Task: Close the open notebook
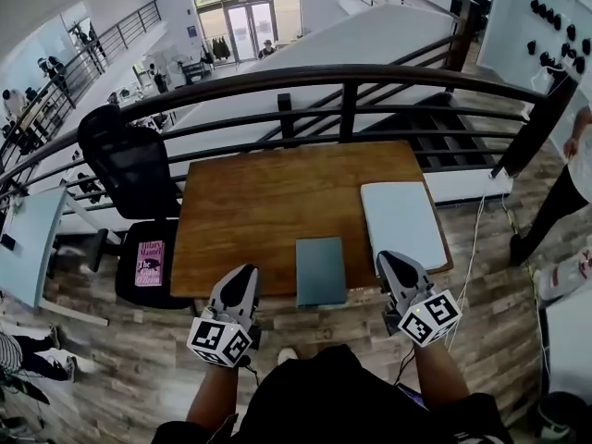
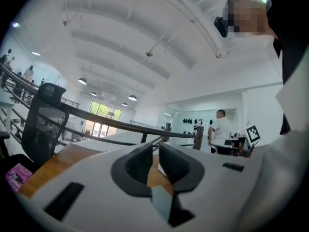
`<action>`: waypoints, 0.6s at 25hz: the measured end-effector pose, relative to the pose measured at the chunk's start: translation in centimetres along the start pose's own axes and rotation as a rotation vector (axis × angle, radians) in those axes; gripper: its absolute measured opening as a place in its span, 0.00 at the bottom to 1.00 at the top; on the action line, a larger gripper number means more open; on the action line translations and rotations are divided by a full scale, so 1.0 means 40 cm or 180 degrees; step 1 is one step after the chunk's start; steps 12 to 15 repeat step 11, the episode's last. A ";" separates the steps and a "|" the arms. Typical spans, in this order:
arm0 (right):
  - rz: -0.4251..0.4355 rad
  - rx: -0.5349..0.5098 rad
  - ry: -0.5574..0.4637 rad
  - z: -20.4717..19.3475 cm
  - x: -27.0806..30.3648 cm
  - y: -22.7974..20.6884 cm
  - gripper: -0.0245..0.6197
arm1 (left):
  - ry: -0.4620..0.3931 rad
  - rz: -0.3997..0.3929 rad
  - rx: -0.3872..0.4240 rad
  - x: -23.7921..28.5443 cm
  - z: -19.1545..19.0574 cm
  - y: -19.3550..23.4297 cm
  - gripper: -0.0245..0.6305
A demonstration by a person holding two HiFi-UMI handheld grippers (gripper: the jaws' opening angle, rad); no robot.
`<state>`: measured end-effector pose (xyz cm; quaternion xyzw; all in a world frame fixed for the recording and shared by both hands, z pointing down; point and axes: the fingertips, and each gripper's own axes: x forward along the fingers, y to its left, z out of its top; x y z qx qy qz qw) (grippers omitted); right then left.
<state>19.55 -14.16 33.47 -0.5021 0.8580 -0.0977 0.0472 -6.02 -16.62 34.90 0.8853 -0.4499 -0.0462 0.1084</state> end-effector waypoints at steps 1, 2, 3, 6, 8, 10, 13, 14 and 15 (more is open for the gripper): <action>-0.0004 -0.0004 -0.0003 0.000 0.004 0.004 0.03 | 0.0005 -0.0012 0.0005 0.000 0.000 0.007 0.11; -0.0008 -0.0017 -0.0009 0.001 0.006 0.008 0.03 | 0.0007 -0.0022 0.0006 -0.001 -0.001 0.013 0.11; -0.0012 -0.0035 -0.0013 0.002 0.008 0.011 0.03 | 0.0004 -0.0029 0.0003 -0.001 -0.001 0.018 0.11; -0.0022 -0.0095 -0.0015 0.009 0.014 0.014 0.03 | -0.0025 -0.0040 -0.0005 0.000 0.007 0.027 0.11; -0.0020 -0.0107 -0.0016 0.014 0.018 0.016 0.03 | -0.0038 -0.0040 -0.0029 0.003 0.013 0.033 0.11; -0.0011 -0.0104 -0.0017 0.016 0.023 0.019 0.03 | -0.0050 -0.0042 -0.0061 0.005 0.015 0.041 0.11; -0.0006 -0.0102 -0.0018 0.017 0.026 0.021 0.03 | -0.0056 -0.0044 -0.0076 0.007 0.016 0.044 0.11; -0.0006 -0.0102 -0.0018 0.017 0.026 0.021 0.03 | -0.0056 -0.0044 -0.0076 0.007 0.016 0.044 0.11; -0.0006 -0.0102 -0.0018 0.017 0.026 0.021 0.03 | -0.0056 -0.0044 -0.0076 0.007 0.016 0.044 0.11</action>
